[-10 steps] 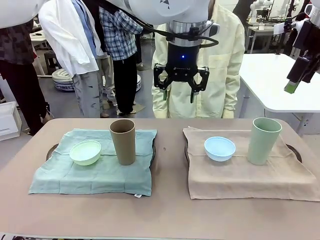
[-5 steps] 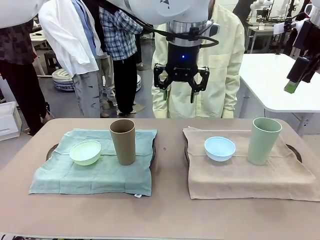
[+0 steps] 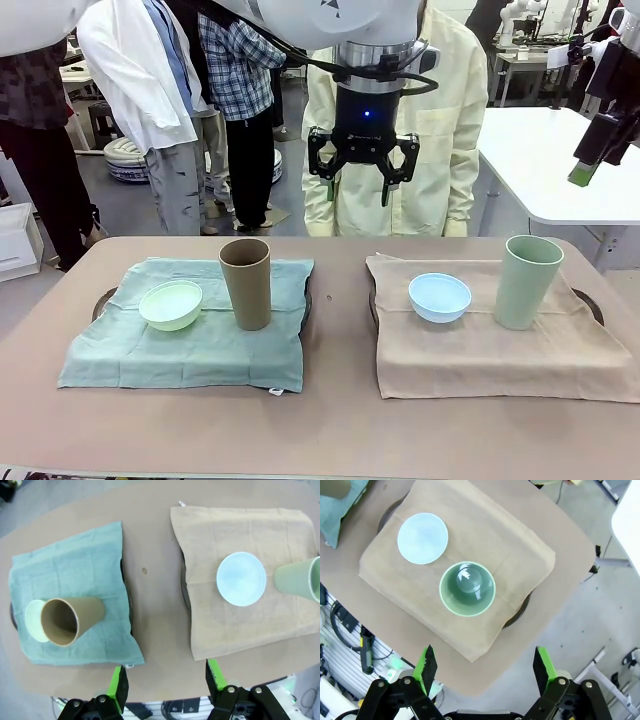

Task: Set up a tray with a mat and arrange the tableware.
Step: Place the Picnic Bowl and Reusable plastic cup back onto the Handle tray in front of the human's position.

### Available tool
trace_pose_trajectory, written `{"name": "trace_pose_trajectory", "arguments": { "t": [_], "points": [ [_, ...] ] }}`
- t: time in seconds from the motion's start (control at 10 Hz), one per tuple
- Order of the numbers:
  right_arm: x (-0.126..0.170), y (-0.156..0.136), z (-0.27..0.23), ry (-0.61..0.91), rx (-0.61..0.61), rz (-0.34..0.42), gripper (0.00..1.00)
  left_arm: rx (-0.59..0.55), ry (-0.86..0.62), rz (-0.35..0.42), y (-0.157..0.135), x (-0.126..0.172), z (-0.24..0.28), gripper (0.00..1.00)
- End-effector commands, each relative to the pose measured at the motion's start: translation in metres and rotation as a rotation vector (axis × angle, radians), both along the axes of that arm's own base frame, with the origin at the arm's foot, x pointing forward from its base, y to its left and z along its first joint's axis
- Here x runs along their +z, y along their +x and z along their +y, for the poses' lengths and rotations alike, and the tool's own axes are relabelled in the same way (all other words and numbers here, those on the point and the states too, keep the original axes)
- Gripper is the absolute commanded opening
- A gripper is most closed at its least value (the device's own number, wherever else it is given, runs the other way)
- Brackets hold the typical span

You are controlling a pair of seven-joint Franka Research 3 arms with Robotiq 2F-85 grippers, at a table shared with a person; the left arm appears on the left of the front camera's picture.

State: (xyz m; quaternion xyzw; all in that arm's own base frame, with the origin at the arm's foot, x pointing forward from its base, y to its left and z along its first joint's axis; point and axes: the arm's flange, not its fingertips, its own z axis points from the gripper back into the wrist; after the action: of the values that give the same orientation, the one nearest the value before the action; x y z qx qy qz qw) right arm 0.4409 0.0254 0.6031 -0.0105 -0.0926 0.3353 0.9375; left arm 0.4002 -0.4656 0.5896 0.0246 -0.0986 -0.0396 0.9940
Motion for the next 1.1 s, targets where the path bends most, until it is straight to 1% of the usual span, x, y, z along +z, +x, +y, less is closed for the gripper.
{"name": "trace_pose_trajectory", "arguments": {
  "t": [0.0, 0.1, 0.2, 0.3, 0.4, 0.6, 0.7, 0.8, 0.9, 1.0],
  "points": [
    [-0.01, 0.006, -0.003, 0.01, -0.021, 0.039, 1.0, 0.014, -0.091, -0.007, -0.021, 0.003, 0.042, 0.82],
    [-0.014, 0.007, -0.01, 0.041, -0.053, 0.076, 1.0, 0.032, -0.133, -0.004, -0.028, 0.002, 0.069, 0.82],
    [-0.018, 0.003, -0.015, 0.043, -0.097, 0.108, 1.0, 0.044, -0.179, 0.015, -0.033, 0.005, 0.106, 0.82],
    [-0.024, -0.002, -0.021, 0.046, -0.132, 0.171, 1.0, 0.051, -0.203, 0.026, -0.038, 0.004, 0.135, 0.82],
    [-0.028, -0.006, -0.028, 0.082, -0.151, 0.212, 1.0, 0.027, -0.223, 0.024, -0.042, 0.004, 0.162, 0.82],
    [-0.024, -0.021, -0.041, 0.179, -0.176, 0.25, 1.0, -0.007, -0.301, 0.038, -0.063, 0.0, 0.222, 0.82],
    [-0.019, -0.028, -0.051, 0.23, -0.196, 0.255, 1.0, 0.004, -0.346, 0.035, -0.073, -0.003, 0.253, 0.82],
    [-0.017, -0.032, -0.062, 0.288, -0.221, 0.264, 1.0, 0.01, -0.374, 0.05, -0.078, -0.007, 0.285, 0.82],
    [-0.02, -0.039, -0.071, 0.284, -0.245, 0.268, 1.0, 0.037, -0.388, 0.051, -0.086, -0.009, 0.312, 0.82],
    [-0.028, -0.048, -0.07, 0.287, -0.258, 0.303, 1.0, 0.037, -0.384, 0.059, -0.098, -0.002, 0.335, 0.82]
  ]
}}
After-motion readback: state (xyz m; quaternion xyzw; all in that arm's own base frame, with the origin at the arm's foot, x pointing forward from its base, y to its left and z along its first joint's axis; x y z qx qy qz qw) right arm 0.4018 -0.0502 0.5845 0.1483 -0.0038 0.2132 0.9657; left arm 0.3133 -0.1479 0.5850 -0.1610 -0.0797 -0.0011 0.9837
